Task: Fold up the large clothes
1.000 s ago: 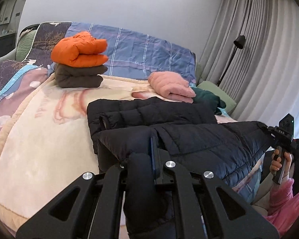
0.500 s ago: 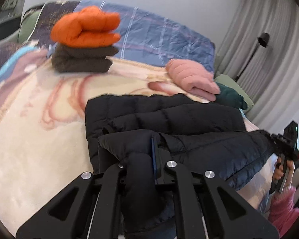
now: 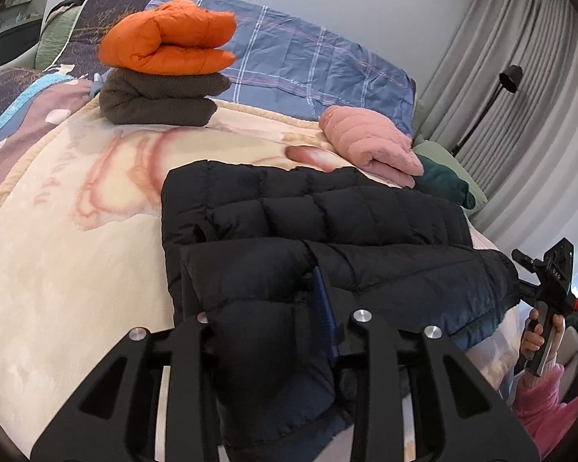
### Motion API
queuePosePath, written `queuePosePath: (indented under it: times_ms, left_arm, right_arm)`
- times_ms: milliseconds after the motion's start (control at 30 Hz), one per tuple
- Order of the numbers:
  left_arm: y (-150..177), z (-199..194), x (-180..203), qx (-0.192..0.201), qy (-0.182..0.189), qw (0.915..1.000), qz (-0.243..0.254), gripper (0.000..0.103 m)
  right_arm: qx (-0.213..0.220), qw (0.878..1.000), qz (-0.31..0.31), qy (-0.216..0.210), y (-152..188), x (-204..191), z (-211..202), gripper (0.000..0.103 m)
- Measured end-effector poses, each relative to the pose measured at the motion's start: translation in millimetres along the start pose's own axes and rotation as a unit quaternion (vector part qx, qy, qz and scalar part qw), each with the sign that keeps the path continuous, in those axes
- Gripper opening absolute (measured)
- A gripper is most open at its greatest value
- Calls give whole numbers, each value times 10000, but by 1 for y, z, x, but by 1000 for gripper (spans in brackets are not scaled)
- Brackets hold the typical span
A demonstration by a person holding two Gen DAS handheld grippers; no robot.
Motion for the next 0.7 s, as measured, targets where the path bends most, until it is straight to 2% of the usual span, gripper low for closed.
queuePosePath:
  times_ms: [100, 300, 367, 400, 433, 500, 600, 667, 700]
  left_arm:
    - [4, -9, 3, -3, 5, 10000, 46, 32]
    - [13, -23, 4, -33, 57, 10000, 6, 34]
    - [13, -26, 8, 33, 64, 9999, 79, 32]
    - [11, -27, 11, 66, 92, 9999, 117, 30]
    - [9, -29, 14, 75, 157, 9998, 117, 25]
    - [2, -31, 18, 117, 261, 9996, 71, 22]
    - [-18, -33, 19, 265, 130, 9995, 125, 21]
    - [-36, -26, 16, 265, 145, 9995, 64, 22]
    - [-44, -15, 11, 143, 183, 9997, -53, 23]
  right_arm:
    - [-3, 9999, -65, -104, 1, -11, -11, 71]
    - [18, 9994, -339, 22, 5, -21, -26, 72]
    - [84, 9990, -429, 75, 2, -24, -26, 65]
    - [103, 9987, -489, 90, 0, -26, -25, 58]
    - [106, 9986, -520, 81, -1, -27, -24, 55]
    - [163, 9985, -521, 10, -8, -29, -21, 55]
    - [235, 9990, -377, -61, -28, -26, -12, 57]
    - [138, 9995, -258, -154, -48, -17, 5, 67]
    - [59, 9998, -163, -110, -54, -10, 15, 69]
Point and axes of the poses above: each gripper's, at about its wrist camera, not at the fingertips, and z roughly the way its jaws point, x to its right, y to its underside, the point moved 9 cm from there along z, roughly the way its jaws point, and after that the axes turned 9 degrees about -z, right-handed, at the moved point
